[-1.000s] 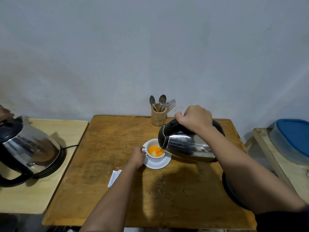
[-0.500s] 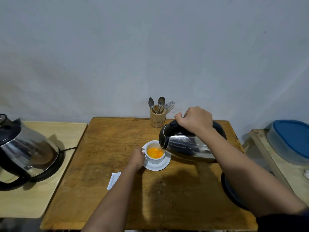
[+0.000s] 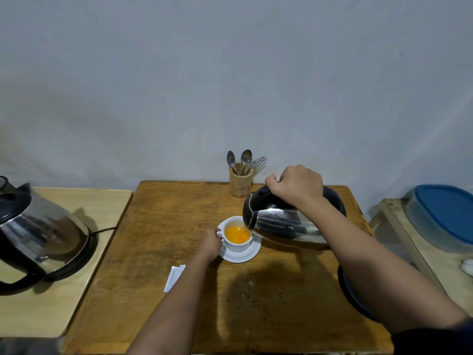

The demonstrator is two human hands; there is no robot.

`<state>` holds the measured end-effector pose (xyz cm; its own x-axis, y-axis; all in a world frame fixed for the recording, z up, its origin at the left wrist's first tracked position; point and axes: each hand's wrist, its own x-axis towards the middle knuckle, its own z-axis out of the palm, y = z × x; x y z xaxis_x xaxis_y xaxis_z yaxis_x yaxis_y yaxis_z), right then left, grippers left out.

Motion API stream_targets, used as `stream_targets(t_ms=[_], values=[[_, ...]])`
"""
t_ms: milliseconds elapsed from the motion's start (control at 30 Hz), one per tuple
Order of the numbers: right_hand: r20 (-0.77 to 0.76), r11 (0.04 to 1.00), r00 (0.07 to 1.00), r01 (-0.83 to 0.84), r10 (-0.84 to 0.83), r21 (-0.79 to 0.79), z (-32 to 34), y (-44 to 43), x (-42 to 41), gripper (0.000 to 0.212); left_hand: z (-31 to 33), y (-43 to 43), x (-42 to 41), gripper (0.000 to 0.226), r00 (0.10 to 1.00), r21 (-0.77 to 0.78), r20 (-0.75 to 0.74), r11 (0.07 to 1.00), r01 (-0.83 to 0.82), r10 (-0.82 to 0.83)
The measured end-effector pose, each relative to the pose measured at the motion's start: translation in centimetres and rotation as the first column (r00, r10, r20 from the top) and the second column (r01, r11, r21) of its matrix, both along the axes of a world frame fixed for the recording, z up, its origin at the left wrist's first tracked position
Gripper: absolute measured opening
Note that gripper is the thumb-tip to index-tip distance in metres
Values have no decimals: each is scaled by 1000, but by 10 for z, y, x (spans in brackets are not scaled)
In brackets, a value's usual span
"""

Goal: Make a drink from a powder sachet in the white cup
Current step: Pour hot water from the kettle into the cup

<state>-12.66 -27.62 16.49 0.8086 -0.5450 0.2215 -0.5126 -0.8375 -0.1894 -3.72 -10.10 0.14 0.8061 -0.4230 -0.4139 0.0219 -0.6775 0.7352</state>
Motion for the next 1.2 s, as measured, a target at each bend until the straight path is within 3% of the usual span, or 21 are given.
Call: stream_targets(t_ms=[1200], values=[[3,999,999,37,-37,3,-6,6,-2,50,8,0,1,30,1000,30,-12,999,29,-28]])
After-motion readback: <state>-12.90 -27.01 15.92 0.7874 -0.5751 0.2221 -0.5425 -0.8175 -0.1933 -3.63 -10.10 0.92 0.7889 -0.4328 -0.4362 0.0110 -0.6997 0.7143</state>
